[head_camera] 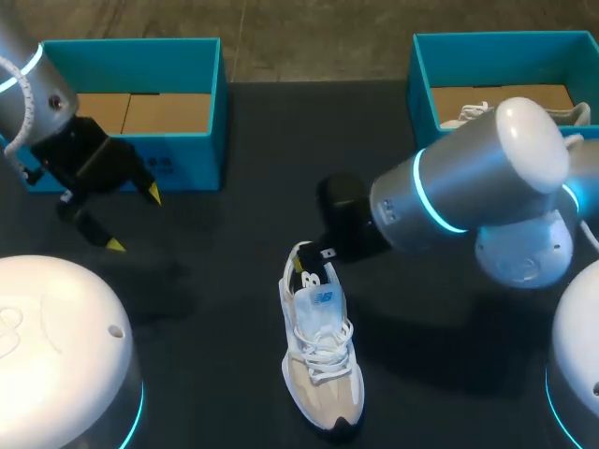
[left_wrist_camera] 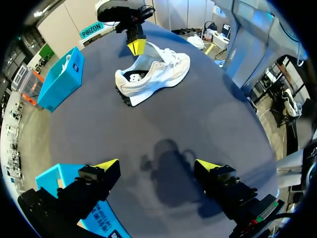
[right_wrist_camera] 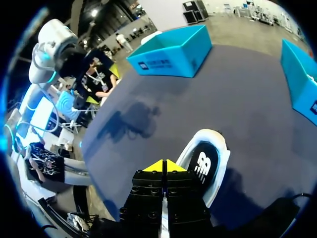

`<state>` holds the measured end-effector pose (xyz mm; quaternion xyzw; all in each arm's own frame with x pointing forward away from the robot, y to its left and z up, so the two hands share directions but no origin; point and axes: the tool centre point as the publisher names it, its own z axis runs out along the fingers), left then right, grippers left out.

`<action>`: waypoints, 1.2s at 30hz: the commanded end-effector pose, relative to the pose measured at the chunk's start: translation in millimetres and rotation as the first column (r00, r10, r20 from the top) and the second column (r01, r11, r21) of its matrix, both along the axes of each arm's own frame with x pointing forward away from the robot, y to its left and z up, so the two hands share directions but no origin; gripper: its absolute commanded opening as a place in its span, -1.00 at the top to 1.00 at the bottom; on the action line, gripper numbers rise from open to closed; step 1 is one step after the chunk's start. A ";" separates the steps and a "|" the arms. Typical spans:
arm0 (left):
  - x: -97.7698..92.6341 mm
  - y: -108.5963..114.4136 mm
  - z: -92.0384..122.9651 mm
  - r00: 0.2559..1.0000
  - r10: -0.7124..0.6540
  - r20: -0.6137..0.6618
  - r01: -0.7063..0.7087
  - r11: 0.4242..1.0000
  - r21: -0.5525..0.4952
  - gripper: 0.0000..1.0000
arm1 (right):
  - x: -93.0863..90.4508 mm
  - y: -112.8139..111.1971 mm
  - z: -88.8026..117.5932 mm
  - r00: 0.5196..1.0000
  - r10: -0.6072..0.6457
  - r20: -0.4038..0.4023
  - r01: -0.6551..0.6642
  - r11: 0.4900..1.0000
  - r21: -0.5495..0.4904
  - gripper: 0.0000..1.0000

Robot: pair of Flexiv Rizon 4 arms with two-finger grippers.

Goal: Take the shoe out of the shoebox, open the shoe tongue, remove and reinsert the insole, then place the shoe into the shoebox

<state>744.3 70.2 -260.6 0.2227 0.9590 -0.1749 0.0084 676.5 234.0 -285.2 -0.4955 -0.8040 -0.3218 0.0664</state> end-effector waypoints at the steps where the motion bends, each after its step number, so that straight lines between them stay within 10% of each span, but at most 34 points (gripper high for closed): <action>1: -1.7 0.3 0.1 1.000 0.001 0.003 -0.001 1.000 0.002 -1.00 | -2.8 4.1 0.8 0.945 -0.217 0.247 0.311 0.834 -0.456 1.00; 36: 38.5 75.8 10.4 0.991 -0.136 -0.007 0.136 0.991 -0.014 -1.00 | 31.3 -3.6 -52.2 0.883 -0.362 0.297 0.469 0.688 -0.554 1.00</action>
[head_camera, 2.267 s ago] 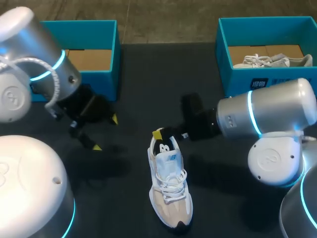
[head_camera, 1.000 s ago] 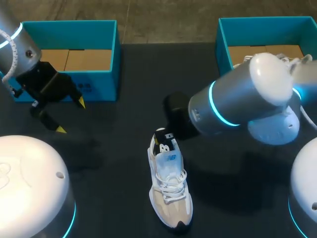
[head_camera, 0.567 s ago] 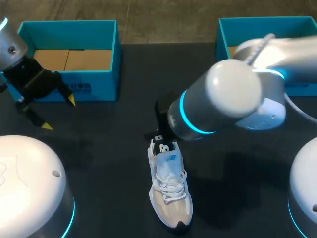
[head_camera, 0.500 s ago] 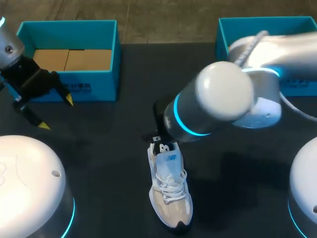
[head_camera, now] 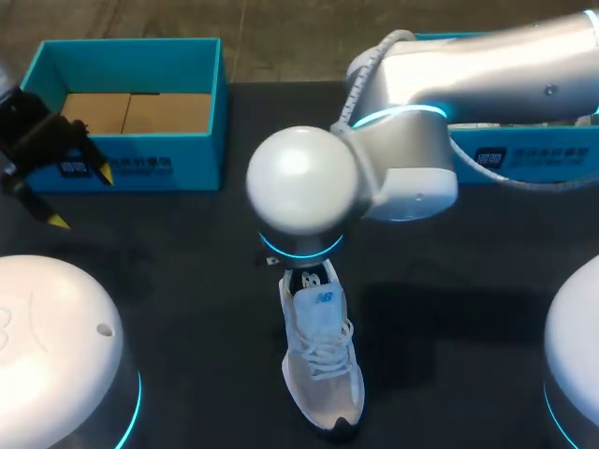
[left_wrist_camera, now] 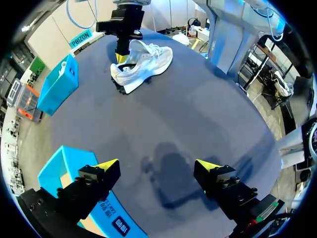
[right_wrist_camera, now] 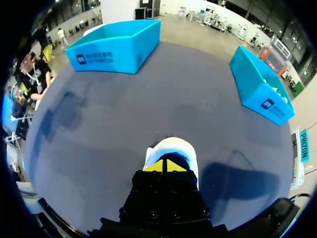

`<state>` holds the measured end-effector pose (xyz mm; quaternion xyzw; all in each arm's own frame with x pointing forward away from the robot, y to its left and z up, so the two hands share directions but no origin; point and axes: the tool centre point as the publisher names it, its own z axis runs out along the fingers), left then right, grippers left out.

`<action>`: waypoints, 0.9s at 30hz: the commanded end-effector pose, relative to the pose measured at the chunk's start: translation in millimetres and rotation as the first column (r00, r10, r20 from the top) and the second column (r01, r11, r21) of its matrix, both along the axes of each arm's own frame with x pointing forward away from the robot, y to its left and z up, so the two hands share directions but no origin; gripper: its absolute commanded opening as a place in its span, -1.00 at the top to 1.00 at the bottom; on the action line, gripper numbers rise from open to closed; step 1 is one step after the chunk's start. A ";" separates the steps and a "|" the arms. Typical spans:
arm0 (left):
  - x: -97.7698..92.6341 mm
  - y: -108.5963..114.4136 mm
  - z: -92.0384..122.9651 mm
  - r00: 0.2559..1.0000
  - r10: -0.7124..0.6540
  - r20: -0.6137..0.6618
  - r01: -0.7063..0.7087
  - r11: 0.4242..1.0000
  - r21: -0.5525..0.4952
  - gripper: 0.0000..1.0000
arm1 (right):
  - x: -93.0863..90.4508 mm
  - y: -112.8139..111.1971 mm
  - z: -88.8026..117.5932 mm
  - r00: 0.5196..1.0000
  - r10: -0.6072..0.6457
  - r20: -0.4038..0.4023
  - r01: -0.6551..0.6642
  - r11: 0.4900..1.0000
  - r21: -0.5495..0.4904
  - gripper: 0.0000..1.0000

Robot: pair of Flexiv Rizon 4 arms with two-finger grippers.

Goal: Take the shoe out of the shoebox, open the shoe tongue, remove and reinsert the insole, then place the shoe into the shoebox

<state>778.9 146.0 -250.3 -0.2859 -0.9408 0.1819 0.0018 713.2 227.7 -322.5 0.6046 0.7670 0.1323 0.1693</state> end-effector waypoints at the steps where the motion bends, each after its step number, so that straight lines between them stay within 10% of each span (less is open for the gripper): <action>1: 3.9 0.1 0.1 1.000 -0.003 -0.008 0.003 1.000 0.001 -1.00 | -4.8 0.7 -16.7 0.992 -0.111 0.066 0.118 0.985 -0.126 1.00; 27: 3.9 0.1 0.1 1.000 -0.003 -0.008 0.003 1.000 0.001 -1.00 | 4.9 -20.5 -63.1 0.993 -0.116 0.033 0.120 0.982 -0.146 1.00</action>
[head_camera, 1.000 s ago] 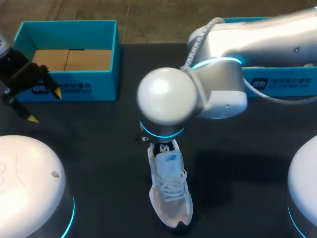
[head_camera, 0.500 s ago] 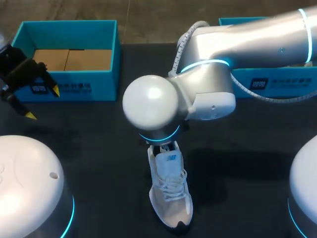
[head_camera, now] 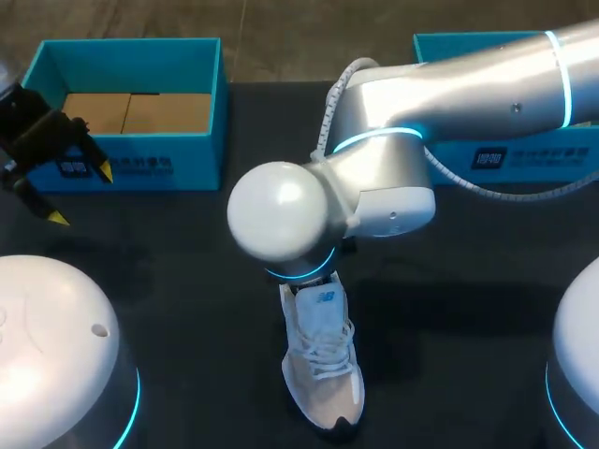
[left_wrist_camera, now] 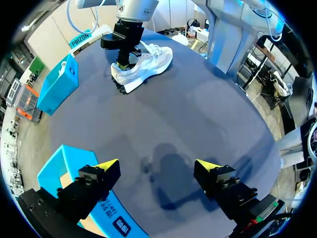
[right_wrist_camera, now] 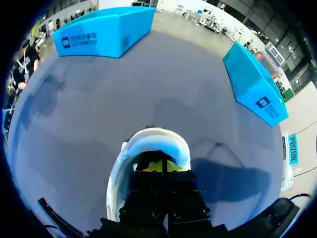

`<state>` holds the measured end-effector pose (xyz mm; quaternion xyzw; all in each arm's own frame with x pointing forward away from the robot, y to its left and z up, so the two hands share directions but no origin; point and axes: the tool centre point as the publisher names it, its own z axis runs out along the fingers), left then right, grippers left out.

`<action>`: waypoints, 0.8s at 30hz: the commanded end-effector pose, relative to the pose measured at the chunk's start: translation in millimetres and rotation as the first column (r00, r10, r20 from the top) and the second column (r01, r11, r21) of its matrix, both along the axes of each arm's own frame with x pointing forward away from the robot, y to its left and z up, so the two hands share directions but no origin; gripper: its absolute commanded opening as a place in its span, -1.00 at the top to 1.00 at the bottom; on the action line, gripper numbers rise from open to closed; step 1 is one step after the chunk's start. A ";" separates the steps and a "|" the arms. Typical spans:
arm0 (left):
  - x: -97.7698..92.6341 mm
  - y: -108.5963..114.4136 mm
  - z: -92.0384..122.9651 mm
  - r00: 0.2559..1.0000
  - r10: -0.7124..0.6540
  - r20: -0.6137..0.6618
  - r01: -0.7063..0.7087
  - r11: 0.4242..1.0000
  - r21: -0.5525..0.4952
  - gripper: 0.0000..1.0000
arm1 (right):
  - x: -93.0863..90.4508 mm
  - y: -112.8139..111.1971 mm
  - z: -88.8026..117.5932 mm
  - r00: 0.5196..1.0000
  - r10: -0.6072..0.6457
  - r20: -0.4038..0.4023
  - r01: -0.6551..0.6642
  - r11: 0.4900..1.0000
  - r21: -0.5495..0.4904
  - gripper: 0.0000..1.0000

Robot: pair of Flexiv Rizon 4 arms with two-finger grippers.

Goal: Take the shoe out of the shoebox, open the shoe tongue, remove and reinsert the insole, then place the shoe into the shoebox

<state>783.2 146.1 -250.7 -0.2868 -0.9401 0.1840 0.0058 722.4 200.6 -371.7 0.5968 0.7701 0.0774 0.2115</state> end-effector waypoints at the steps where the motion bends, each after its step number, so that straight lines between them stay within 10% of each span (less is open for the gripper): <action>1: -0.5 -0.1 0.5 1.000 0.001 0.000 -0.001 1.000 0.003 -1.00 | -4.7 6.6 -15.3 0.994 -0.102 0.031 0.102 0.995 -0.003 1.00; 24: -0.5 -0.1 0.5 1.000 0.001 0.000 -0.001 1.000 0.003 -1.00 | -13.5 -1.6 -2.3 0.989 -0.122 0.082 0.134 0.978 -0.157 1.00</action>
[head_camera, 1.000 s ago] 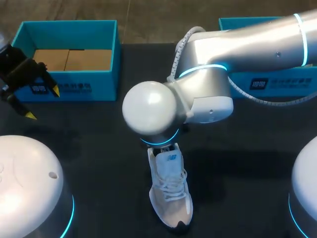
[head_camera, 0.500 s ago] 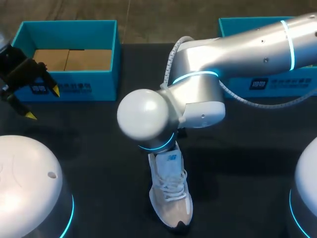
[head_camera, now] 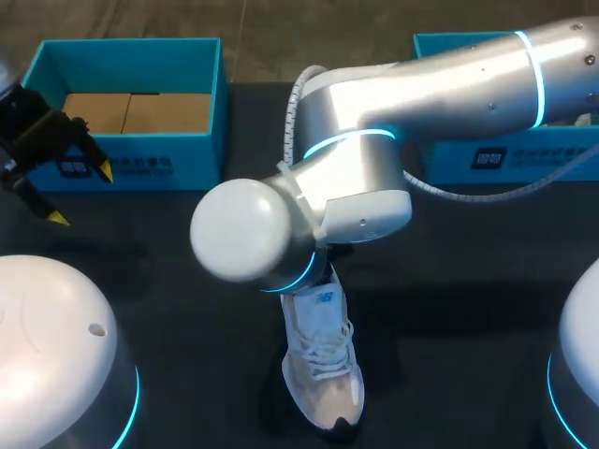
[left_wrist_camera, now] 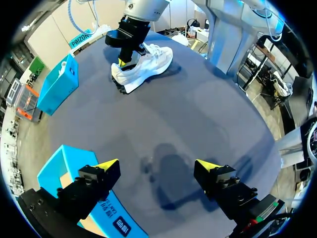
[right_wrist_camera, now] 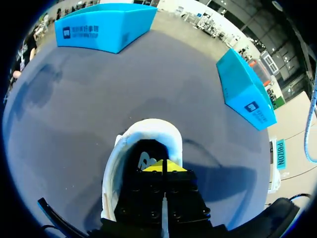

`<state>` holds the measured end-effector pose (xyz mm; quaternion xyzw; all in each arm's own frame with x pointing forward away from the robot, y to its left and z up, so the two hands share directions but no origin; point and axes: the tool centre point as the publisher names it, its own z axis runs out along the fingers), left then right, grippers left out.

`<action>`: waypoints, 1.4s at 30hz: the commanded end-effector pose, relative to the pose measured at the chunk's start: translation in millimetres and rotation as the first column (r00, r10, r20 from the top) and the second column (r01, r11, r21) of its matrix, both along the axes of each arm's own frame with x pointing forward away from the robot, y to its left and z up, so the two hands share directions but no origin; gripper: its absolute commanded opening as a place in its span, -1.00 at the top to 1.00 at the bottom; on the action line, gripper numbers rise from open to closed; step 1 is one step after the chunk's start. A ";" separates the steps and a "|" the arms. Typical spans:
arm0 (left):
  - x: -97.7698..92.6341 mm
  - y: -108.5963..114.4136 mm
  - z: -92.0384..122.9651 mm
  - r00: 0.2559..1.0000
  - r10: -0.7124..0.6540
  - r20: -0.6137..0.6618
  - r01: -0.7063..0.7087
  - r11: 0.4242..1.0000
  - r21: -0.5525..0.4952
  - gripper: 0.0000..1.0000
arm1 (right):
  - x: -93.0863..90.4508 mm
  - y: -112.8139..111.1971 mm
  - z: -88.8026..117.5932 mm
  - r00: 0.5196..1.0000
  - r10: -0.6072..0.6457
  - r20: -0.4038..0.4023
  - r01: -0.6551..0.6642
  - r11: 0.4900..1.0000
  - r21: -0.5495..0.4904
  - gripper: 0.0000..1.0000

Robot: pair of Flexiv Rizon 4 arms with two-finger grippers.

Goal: Take the shoe out of the shoebox, open the shoe tongue, remove and reinsert the insole, then place the shoe into the shoebox

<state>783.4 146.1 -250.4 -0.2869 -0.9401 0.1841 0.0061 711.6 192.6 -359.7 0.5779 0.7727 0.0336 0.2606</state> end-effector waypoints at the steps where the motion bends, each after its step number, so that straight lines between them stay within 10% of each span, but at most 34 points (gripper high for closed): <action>1: -0.7 -0.1 0.1 1.000 0.001 0.001 -0.001 1.000 0.003 -1.00 | -1.6 6.3 -17.0 0.989 -0.133 0.058 0.136 0.990 -0.045 1.00; 15: -0.7 -0.1 0.1 1.000 0.001 0.001 -0.001 1.000 0.003 -1.00 | 6.7 5.0 -42.0 0.990 -0.133 0.042 0.137 0.986 -0.091 1.00; 27: -0.7 -0.1 0.1 1.000 0.001 0.001 -0.001 1.000 0.003 -1.00 | 0.2 -1.5 -9.3 0.983 -0.135 0.121 0.148 0.983 -0.110 1.00; 42: -0.7 -0.1 0.1 1.000 0.001 0.001 -0.001 1.000 0.003 -1.00 | 15.4 -9.1 -41.7 0.988 -0.134 0.078 0.142 0.983 -0.118 1.00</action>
